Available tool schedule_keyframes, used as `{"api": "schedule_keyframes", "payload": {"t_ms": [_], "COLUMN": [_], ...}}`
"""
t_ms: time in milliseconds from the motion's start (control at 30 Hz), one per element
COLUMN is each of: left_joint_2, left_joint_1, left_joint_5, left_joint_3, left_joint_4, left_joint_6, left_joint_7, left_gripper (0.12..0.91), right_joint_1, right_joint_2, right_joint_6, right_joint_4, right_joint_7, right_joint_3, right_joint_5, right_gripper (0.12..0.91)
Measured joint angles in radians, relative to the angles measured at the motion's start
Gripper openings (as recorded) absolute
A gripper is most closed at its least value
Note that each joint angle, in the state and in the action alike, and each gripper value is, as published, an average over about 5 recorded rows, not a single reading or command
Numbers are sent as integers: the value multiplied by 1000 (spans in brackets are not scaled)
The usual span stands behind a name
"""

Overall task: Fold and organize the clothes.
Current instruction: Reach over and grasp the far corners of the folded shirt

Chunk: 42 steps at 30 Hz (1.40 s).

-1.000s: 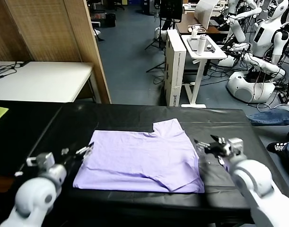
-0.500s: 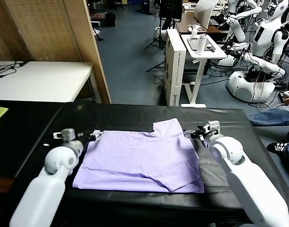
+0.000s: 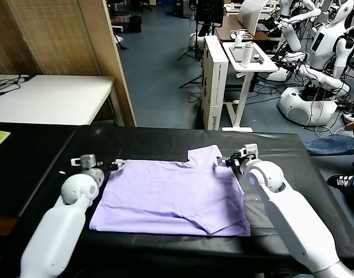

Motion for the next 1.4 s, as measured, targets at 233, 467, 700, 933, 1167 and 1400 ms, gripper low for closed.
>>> {"api": "schedule_keyframes", "payload": {"t_ms": [233, 467, 700, 933, 1167, 1400], "left_joint_2": [1, -1, -5, -6, -5, 3], "left_joint_1": [3, 13, 21, 21, 26, 52], "left_joint_5": [4, 7, 10, 25, 23, 14], "left_joint_3": [0, -1, 3, 5, 4, -10], "left_joint_4": [6, 1, -10, -3, -15, -54], "left_joint_6": [-4, -5, -5, -12, -18, -18], "left_joint_7": [1, 3, 10, 15, 17, 15], "left_gripper": [832, 683, 378, 241, 203, 190], "right_joint_1": [-4, -4, -6, -10, -28, -67], "right_joint_2": [15, 16, 16, 18, 18, -9], "right_joint_6": [0, 0, 0, 1, 0, 70], "right_joint_4": [-18, -23, -26, -26, -9, 43], "right_joint_7": [-6, -9, -13, -21, -29, -60], "right_joint_3": [3, 3, 4, 5, 25, 55], "right_joint_5": [-11, -13, -13, -16, -16, -6], "right_gripper": [726, 672, 597, 384, 141, 139]}}
